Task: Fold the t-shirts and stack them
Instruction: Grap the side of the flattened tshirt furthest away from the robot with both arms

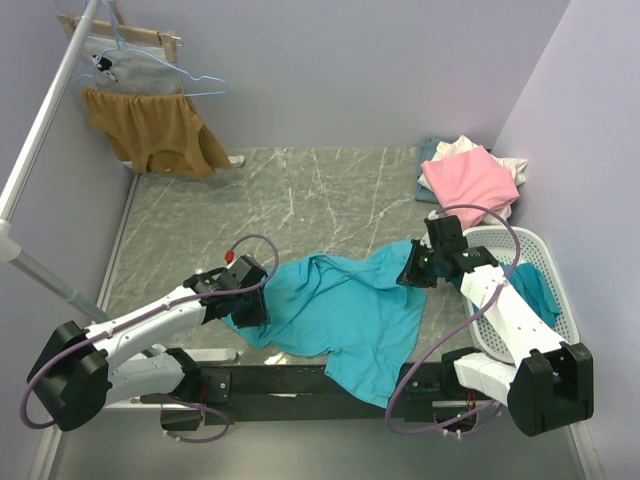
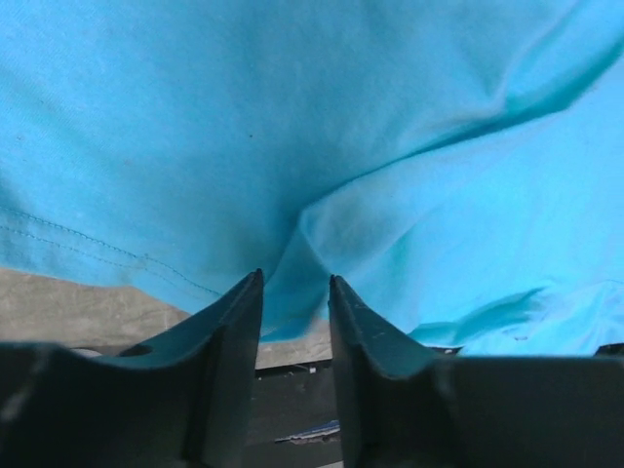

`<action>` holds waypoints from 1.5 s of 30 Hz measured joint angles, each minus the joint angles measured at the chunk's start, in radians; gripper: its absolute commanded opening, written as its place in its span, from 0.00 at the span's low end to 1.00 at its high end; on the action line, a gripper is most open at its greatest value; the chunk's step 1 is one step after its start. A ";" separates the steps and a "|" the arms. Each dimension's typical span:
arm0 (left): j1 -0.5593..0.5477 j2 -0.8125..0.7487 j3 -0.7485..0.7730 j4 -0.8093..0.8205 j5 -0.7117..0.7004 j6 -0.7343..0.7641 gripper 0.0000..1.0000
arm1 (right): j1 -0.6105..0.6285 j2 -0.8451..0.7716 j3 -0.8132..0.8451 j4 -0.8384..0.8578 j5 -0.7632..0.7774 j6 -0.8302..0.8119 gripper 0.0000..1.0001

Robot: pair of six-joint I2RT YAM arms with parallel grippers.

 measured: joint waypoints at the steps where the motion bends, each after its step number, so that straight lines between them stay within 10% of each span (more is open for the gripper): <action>1: 0.000 -0.005 0.000 0.000 0.001 0.002 0.44 | 0.000 0.000 -0.001 0.000 0.000 0.000 0.01; 16: -0.009 0.000 0.000 0.008 0.023 0.018 0.39 | 0.000 0.008 -0.003 0.008 0.000 -0.004 0.01; 24: -0.039 0.092 0.000 0.020 0.027 0.020 0.03 | 0.000 0.009 -0.003 0.014 -0.001 -0.011 0.01; 28: -0.053 0.104 0.003 0.012 -0.001 0.019 0.01 | 0.000 0.009 -0.003 0.015 0.000 -0.015 0.00; 45: 0.054 -0.032 0.416 -0.166 -0.468 0.109 0.01 | -0.006 -0.032 0.154 0.027 0.151 -0.031 0.00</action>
